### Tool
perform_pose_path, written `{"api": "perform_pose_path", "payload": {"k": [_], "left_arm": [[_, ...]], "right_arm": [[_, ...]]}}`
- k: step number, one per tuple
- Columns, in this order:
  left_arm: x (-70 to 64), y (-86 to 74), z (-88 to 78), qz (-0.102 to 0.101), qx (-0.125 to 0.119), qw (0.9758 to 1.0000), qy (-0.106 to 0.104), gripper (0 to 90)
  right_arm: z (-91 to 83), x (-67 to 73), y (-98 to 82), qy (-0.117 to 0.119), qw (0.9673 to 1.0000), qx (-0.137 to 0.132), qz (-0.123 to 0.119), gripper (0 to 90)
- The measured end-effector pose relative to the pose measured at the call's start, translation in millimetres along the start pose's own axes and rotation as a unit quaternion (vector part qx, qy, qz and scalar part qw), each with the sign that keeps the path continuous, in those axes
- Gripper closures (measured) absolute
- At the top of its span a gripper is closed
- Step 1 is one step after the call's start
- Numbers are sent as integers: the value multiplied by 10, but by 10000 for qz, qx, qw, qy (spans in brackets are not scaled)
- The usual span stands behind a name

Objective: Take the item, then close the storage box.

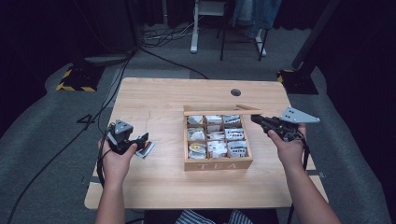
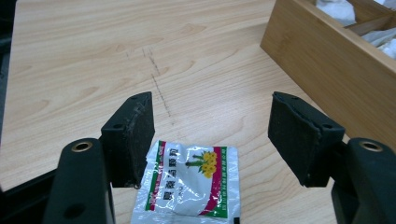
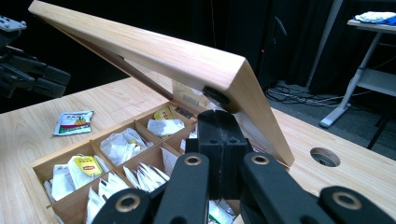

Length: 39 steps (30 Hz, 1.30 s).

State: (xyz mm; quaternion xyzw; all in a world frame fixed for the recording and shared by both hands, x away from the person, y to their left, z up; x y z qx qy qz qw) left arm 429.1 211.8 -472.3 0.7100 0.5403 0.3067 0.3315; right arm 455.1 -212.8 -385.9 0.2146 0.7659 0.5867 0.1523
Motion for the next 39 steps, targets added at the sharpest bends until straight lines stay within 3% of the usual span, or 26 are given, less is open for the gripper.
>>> {"api": "perform_pose_path", "payload": {"k": [9, 14, 17, 21, 27, 32, 35, 37, 39], "left_arm": [[-414, 172, -255, 372, -25, 9976, -587, 321], [-682, 161, -357, 734, 101, 9937, -835, 316], [-889, 41, -407, 865, 177, 9901, -1089, 311], [-1101, -240, -376, 1065, 422, 9842, -1354, 304], [-1199, -493, -239, 1178, 801, 9799, -1399, 286], [-1203, -704, -169, 1235, 1129, 9763, -1375, 280], [-1229, -807, -172, 872, 1124, 9780, -1525, 278], [-1219, -905, -158, 861, 1159, 9796, -1399, 278], [-1204, -936, -150, 1019, 934, 9819, -1297, 281]], "right_arm": [[1, -4, 4, 9, 10000, -4, 0, 900], [1, -5, 7, 7, 10000, 2, -3, 900], [-2, -5, 8, 13, 10000, -2, -1, 900], [-6, -5, 14, 26, 10000, 0, -4, 900], [-12, 10, 28, 39, 10000, 4, 10, 900], [-26, 33, 42, 76, 10000, 13, -11, 900], [-29, 29, 37, 106, 9999, 23, 26, 900], [-27, 27, 26, 159, 9998, 85, 84, 900], [-33, 27, 16, 215, 9996, 150, 136, 900]]}}
Point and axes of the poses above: each handheld gripper's, and its own axes: z roughly forward along the jaws, y roughly out of its top, x roughly to its left, the point moved 7 cm from there along z, roughly forward along the jaws, and after that the axes turned 12 degrees about y, right-handed, at the moved point
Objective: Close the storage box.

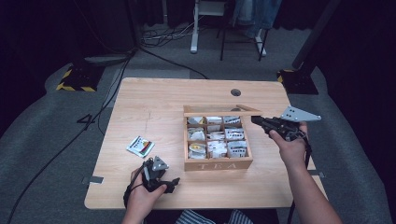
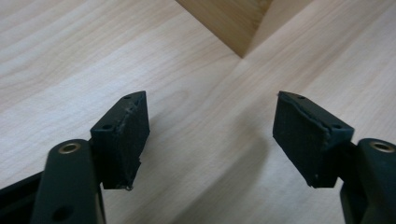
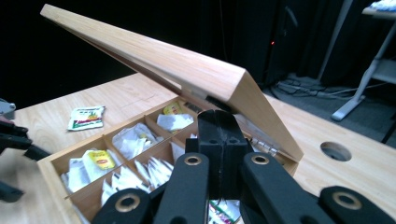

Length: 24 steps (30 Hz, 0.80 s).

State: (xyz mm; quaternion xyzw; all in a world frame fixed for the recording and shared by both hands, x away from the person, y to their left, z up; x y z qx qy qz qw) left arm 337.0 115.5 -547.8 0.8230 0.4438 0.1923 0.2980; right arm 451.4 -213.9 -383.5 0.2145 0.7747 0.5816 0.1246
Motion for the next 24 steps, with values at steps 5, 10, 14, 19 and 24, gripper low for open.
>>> {"api": "perform_pose_path", "payload": {"k": [5, 10, 14, 19, 24], "left_arm": [[17, 0, 52, 278, -221, 9993, 105, 255], [35, 3, 77, 343, -318, 9988, 165, 245], [34, 5, 78, 356, -318, 9987, 162, 243], [34, 8, 82, 357, -311, 9987, 176, 238], [32, 10, 83, 356, -307, 9987, 182, 237]], "right_arm": [[-14, 8, -17, 155, 9995, 202, 185, 900], [-22, 27, -31, 188, 9990, 354, 205, 900], [-29, 38, -45, 235, 9984, 435, 272, 900], [-49, 63, -64, 340, 9968, 616, 386, 900], [-62, 88, -91, 413, 9949, 793, 475, 900]]}}
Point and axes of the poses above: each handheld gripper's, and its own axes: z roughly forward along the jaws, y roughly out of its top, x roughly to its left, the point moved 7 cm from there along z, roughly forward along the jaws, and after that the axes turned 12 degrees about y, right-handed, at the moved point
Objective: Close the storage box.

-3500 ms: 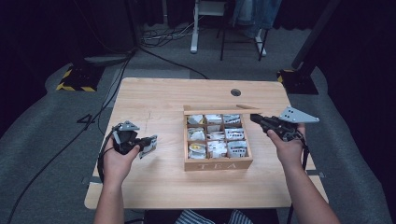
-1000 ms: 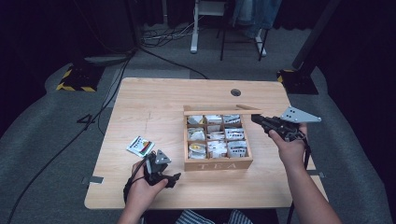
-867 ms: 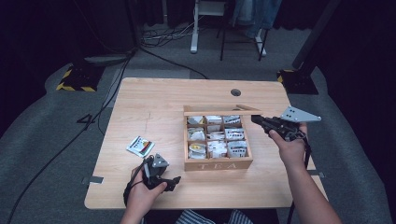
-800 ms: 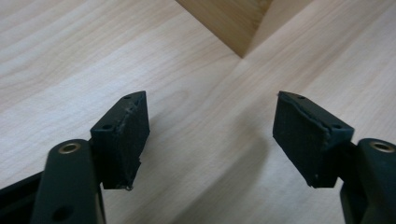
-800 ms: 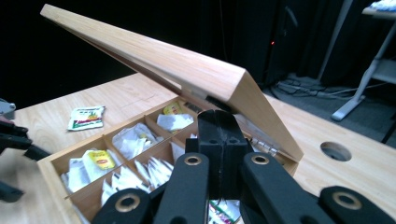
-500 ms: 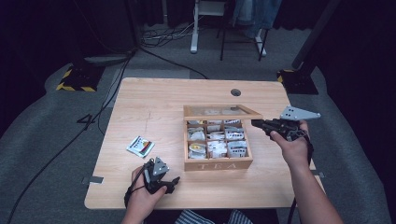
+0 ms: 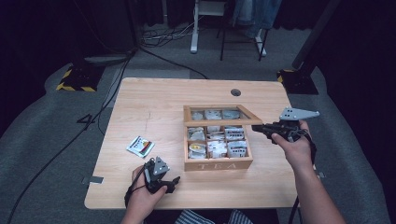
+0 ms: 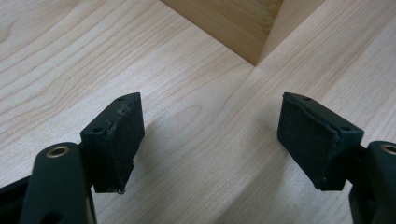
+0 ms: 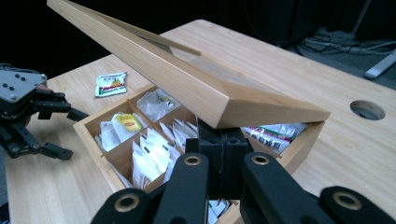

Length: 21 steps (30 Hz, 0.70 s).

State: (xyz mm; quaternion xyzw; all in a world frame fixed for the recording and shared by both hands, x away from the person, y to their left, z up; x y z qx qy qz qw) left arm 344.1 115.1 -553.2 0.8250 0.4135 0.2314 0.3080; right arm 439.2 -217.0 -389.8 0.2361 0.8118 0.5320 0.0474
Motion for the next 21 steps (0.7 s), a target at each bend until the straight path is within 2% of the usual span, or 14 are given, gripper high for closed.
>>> {"api": "perform_pose_path", "payload": {"k": [12, 21], "left_arm": [[-4, 1, 2, -20, -9, 10000, 2, 236], [-4, 1, 2, -19, -10, 10000, 3, 236]], "right_arm": [[-9, 73, -111, 95, 9986, 488, 186, 897], [1, 127, -205, 66, 9945, 1020, 232, 871]]}}
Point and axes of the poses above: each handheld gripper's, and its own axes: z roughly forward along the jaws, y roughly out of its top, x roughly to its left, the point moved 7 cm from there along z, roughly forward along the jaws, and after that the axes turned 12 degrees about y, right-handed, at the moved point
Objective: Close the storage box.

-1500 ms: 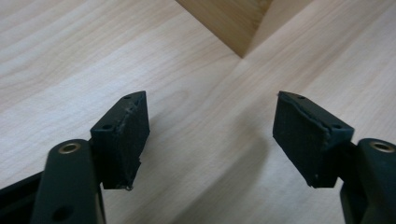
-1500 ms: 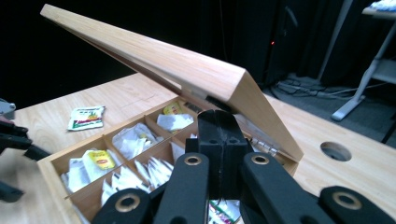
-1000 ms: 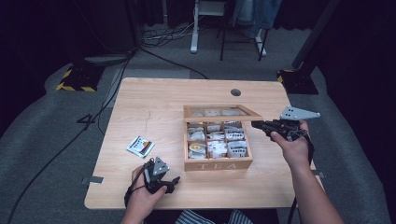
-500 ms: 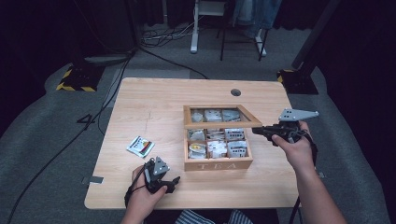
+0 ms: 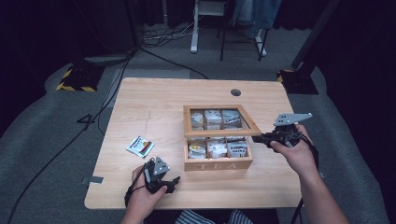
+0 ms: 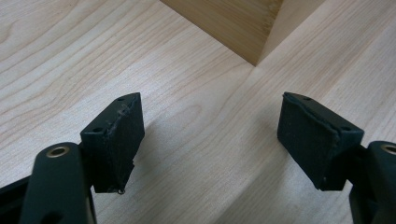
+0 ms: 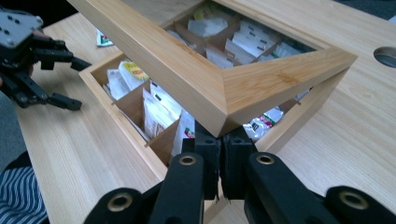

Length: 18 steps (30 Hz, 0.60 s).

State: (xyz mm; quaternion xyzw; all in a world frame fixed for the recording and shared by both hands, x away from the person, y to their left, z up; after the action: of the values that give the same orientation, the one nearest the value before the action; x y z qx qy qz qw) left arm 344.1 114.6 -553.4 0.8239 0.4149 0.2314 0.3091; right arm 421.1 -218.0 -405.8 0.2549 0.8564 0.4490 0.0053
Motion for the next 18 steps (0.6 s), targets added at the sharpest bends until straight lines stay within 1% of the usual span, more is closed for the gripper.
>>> {"api": "perform_pose_path", "payload": {"k": [4, 7, 18], "left_arm": [[0, 0, 0, 1, 1, 10000, 0, 236], [0, 0, 0, 0, 0, 10000, -1, 236], [0, 0, 0, 0, -2, 10000, 1, 236]], "right_arm": [[5, 15, -35, -14, 9999, 150, 30, 859], [15, 25, -63, 6, 9995, 311, 59, 849], [34, 39, -120, -25, 9979, 643, 86, 796]]}}
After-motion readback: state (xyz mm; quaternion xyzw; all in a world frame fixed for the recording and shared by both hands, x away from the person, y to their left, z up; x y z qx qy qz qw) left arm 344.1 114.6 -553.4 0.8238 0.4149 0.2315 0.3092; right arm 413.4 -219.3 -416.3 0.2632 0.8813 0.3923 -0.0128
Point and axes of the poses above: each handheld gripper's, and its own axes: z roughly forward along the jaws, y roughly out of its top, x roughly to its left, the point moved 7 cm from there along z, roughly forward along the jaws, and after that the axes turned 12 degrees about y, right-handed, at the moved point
